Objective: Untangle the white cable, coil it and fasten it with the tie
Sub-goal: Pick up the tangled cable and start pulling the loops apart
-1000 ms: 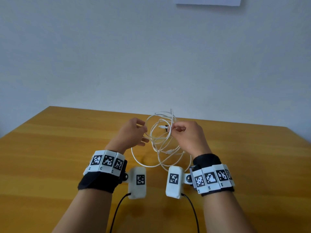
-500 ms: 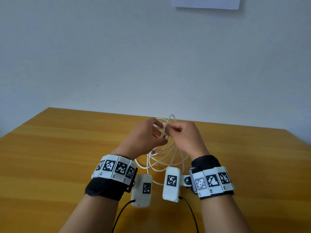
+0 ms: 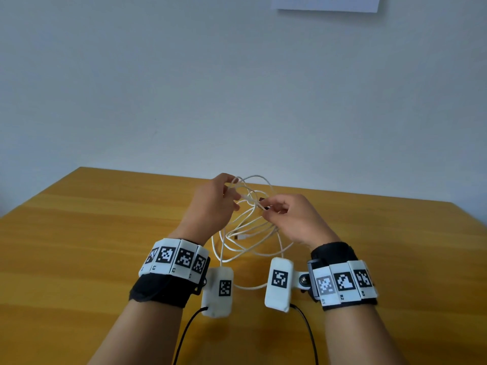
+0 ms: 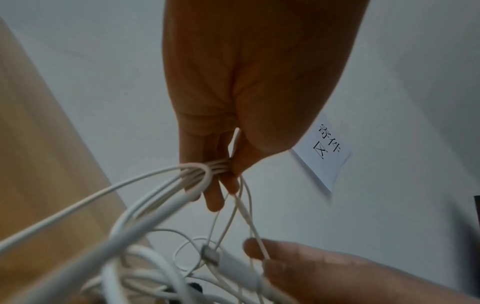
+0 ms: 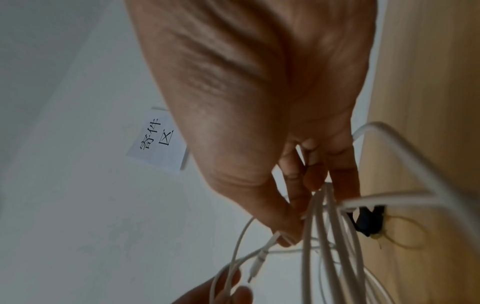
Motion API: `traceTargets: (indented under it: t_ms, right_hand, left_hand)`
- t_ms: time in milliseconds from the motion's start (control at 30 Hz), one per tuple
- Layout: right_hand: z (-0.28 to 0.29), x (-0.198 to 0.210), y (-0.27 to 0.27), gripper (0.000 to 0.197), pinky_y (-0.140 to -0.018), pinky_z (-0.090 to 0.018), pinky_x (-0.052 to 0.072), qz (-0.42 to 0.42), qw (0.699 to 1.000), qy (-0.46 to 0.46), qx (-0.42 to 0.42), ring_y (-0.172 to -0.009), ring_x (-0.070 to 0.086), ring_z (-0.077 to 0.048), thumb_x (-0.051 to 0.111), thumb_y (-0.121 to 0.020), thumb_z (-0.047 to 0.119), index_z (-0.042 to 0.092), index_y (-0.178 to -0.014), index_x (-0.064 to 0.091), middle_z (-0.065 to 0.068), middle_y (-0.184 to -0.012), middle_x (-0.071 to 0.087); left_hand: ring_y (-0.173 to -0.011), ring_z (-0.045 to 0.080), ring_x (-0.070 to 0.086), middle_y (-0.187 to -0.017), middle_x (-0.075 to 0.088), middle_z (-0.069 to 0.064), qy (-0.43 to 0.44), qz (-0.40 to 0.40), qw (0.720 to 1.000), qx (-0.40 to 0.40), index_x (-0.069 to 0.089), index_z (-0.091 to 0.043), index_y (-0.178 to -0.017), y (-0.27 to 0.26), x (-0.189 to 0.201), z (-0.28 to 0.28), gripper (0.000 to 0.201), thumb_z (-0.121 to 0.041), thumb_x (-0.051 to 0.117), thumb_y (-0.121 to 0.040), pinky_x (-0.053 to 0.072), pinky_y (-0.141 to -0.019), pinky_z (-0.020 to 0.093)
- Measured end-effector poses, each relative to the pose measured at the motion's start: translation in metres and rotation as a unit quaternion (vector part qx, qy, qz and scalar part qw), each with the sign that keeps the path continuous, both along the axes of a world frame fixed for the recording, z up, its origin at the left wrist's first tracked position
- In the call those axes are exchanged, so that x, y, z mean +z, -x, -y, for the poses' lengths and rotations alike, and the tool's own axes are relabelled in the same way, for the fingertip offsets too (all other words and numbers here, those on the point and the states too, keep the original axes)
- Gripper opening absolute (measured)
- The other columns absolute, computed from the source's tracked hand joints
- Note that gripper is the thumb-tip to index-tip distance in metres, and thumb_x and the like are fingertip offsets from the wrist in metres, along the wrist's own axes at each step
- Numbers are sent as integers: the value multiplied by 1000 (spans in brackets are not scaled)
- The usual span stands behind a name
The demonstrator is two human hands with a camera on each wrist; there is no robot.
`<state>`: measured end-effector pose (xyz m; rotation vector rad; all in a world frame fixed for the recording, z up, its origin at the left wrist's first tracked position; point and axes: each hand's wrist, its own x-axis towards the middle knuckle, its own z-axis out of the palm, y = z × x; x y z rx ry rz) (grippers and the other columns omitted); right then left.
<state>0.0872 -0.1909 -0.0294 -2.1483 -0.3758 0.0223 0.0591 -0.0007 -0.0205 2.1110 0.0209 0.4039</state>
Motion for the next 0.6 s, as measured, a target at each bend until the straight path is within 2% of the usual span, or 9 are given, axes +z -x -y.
traceTargets:
  t_ms: [133,233,333,400,467,500,533,600]
  right_hand:
    - [0,0,-1,8,-74,-18,49,-8,1000,-5,-15,-94,68,-10,72,-96,24,30,-99,73,6,-100,72]
    - [-1,3,0,10,-72,-15,47,9,999,-20,-28,-93,68,-5,70,-97,31,24,-103,72,8,-99,73]
    - [-2,4,2,8,-72,-12,45,34,998,-28,-36,-90,67,1,71,-97,33,26,-99,70,12,-96,74]
    - [-2,5,1,7,-72,-12,46,50,997,-40,-42,-89,70,0,72,-96,32,26,-97,71,10,-96,77]
    - [-2,5,0,7,-69,-8,46,67,995,-61,-51,-84,73,0,73,-95,29,22,-95,73,9,-92,79]
    - [-2,6,0,8,-67,-5,46,74,993,-72,-54,-80,73,2,74,-95,27,19,-94,74,9,-90,79]
    - [-3,6,0,8,-65,-4,46,82,992,-80,-57,-77,73,3,73,-95,25,17,-93,74,8,-87,80]
    - [-6,8,1,9,-68,-8,51,89,989,-99,-58,-75,74,3,71,-97,20,12,-94,74,8,-84,80]
  left_hand:
    - [-73,0,70,-99,69,-4,14,-12,999,41,54,-14,-134,-2,-2,-9,29,-15,45,-108,44,-57,19]
    - [-79,3,68,-112,67,2,17,-7,998,67,49,-16,-138,-1,-3,-9,34,-18,55,-104,45,-60,19]
    - [-101,14,60,-119,59,1,-24,42,996,78,58,-23,-120,0,-2,-8,32,-14,72,-93,45,-79,23]
    - [-101,12,54,-108,57,-3,-76,70,991,80,63,-29,-99,3,2,-8,26,-10,76,-87,37,-81,18]
    - [-81,0,55,-91,62,-11,-89,69,993,42,67,-30,-82,7,6,-7,24,-8,75,-86,35,-67,10]
    - [-73,-2,58,-85,66,-14,-83,52,995,10,69,-31,-79,8,8,-6,23,-9,74,-87,37,-62,9]
    - [-72,-2,61,-86,70,-14,-76,30,996,-22,73,-31,-83,9,10,-3,20,-13,73,-89,41,-62,13]
    - [-83,2,69,-95,74,-14,-62,-10,995,-73,75,-30,-99,10,12,2,14,-19,74,-90,51,-70,20]
